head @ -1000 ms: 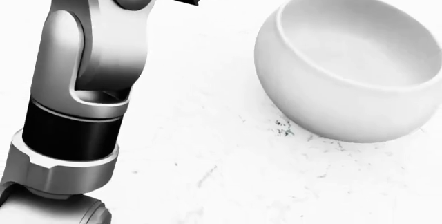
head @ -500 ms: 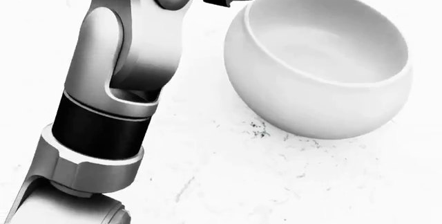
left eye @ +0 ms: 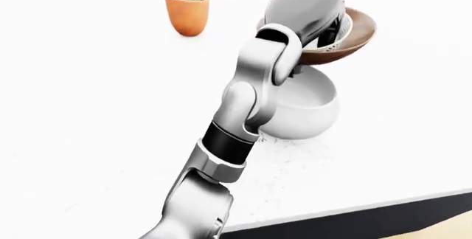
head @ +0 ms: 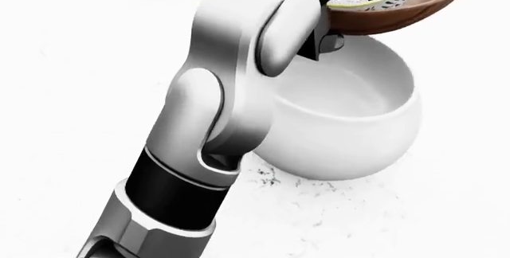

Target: Stack the bowls from largest to smallest.

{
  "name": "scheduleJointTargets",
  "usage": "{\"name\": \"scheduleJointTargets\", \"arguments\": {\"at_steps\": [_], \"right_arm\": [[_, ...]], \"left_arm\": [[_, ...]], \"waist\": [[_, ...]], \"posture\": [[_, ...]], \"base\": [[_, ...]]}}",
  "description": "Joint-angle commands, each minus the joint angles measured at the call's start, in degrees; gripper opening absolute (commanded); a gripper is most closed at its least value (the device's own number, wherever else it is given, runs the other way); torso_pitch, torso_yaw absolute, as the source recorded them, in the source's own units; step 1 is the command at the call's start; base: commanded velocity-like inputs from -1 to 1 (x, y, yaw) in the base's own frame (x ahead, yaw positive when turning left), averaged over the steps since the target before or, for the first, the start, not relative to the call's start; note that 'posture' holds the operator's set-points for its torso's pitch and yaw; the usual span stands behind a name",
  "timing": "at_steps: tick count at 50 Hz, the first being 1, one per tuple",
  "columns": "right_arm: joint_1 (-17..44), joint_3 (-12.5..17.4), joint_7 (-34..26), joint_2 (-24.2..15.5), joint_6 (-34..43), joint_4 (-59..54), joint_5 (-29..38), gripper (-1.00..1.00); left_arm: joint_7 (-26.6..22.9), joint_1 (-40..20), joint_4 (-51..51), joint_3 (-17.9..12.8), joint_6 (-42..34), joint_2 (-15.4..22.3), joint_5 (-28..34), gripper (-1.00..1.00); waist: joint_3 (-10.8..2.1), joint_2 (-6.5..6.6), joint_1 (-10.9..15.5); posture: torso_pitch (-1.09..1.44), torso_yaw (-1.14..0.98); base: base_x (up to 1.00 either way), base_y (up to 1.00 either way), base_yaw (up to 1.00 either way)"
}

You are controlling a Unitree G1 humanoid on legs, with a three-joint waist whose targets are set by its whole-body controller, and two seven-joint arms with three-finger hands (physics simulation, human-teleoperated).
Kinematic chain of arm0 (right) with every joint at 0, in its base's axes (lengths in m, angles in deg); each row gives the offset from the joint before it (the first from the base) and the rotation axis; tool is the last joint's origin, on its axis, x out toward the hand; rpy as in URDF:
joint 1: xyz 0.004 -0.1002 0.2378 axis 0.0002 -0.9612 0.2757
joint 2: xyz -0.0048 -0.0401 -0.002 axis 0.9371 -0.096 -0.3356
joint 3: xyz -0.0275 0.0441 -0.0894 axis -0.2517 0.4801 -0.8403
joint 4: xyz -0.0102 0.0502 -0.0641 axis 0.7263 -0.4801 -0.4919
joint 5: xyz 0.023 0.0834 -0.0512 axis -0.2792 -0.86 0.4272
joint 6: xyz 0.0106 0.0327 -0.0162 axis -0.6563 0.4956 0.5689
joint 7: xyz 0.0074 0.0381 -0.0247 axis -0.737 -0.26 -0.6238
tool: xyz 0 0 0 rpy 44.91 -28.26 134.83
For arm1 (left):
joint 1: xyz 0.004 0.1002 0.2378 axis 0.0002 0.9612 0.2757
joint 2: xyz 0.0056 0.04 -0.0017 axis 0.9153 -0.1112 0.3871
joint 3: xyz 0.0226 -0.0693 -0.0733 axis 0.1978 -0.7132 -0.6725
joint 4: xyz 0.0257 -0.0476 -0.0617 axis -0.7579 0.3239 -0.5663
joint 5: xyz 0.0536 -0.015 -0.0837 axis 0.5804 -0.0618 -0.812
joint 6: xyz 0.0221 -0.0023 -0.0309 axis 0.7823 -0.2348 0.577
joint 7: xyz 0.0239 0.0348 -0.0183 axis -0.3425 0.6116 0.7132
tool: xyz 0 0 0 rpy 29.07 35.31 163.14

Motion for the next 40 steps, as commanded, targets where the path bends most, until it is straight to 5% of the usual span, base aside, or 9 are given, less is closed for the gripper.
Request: {"name": "scheduleJointTargets", "arguments": {"at_steps": [1,10,35,40], "right_arm": [[0.7,1.1,-0.4,-1.1,-1.6,0.4,0.7,1.00],[0.4,1.3,-0.8,-0.3,-1.4,0.8,1.2,1.00],[0.9,0.0,-0.7,0.7,-1.8,0.8,2.4,1.00],[0.9,1.0,-0.2,-0.1,-1.1,0.7,1.2,1.00]], "left_arm": [[3.2,-2.1,-2.9,-0.6,1.8,-0.3,1.5,-1.00],[-0.3,1.7,-3.3,-0.3,1.5,-1.6,5.0,-1.00],[-2.0,4.6,-1.2,-0.8,0.9,0.1,6.8,-1.00],[-3.9,4.8,-3.1,-0.6,0.6,0.2,7.4,-0.51]], "waist": [[-1.31,-0.47,-0.1],[-2.62,-0.15,-0.8],[-3.62,0.22,-1.0],[-3.70,0.38,-1.0]], "posture": [[-0.16,-0.36],[-0.16,-0.36],[-0.16,-0.36],[-0.16,-0.36]], "base": [[0.00,0.00,0.00],[0.00,0.00,0.00],[0.00,0.00,0.00],[0.00,0.00,0.00]]}}
